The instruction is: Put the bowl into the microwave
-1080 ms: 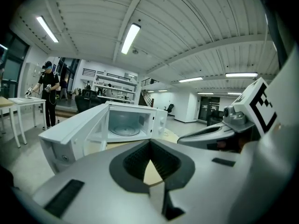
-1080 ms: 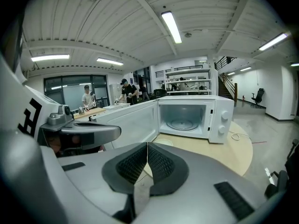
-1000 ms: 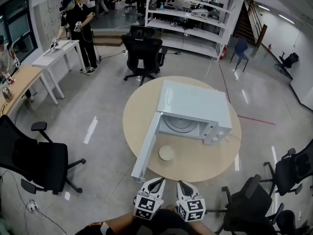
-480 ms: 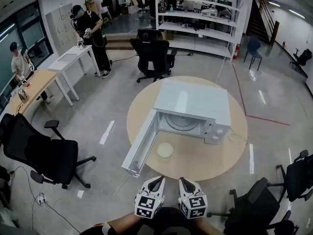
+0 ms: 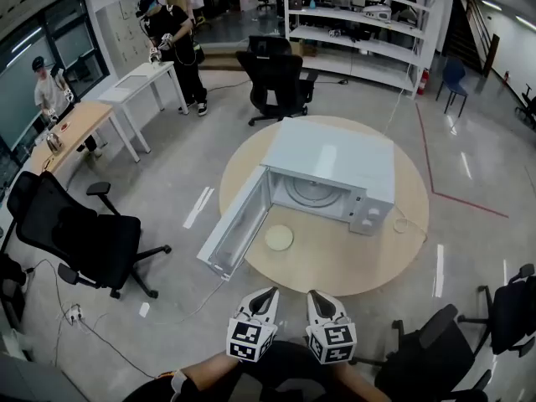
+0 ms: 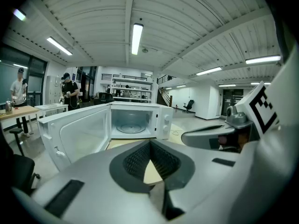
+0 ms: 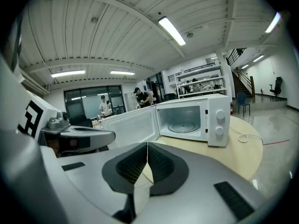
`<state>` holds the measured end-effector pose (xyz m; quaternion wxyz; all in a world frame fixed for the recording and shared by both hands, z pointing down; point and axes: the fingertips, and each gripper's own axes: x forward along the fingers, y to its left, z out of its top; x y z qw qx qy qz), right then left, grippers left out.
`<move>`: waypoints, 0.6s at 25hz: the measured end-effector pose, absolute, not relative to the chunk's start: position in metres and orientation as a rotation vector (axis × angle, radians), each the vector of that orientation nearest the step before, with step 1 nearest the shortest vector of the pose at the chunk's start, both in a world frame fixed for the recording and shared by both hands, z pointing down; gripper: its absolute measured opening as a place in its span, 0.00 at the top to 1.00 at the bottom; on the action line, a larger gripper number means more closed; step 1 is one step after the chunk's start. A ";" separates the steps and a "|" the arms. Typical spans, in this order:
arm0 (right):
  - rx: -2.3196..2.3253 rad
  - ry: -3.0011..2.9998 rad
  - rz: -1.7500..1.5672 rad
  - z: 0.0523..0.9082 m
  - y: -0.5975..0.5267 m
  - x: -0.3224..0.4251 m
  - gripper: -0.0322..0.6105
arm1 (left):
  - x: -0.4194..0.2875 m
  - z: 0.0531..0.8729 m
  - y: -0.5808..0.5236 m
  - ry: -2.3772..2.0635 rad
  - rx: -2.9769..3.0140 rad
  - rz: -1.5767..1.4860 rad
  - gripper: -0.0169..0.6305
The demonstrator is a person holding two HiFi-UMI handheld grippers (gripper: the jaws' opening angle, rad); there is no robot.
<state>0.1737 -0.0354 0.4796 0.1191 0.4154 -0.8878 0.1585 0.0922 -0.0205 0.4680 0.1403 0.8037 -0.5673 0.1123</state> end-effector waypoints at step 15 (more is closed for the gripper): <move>1.173 -2.579 0.499 0.491 -0.051 0.169 0.93 | 0.082 0.475 -0.036 -1.658 2.281 0.355 0.90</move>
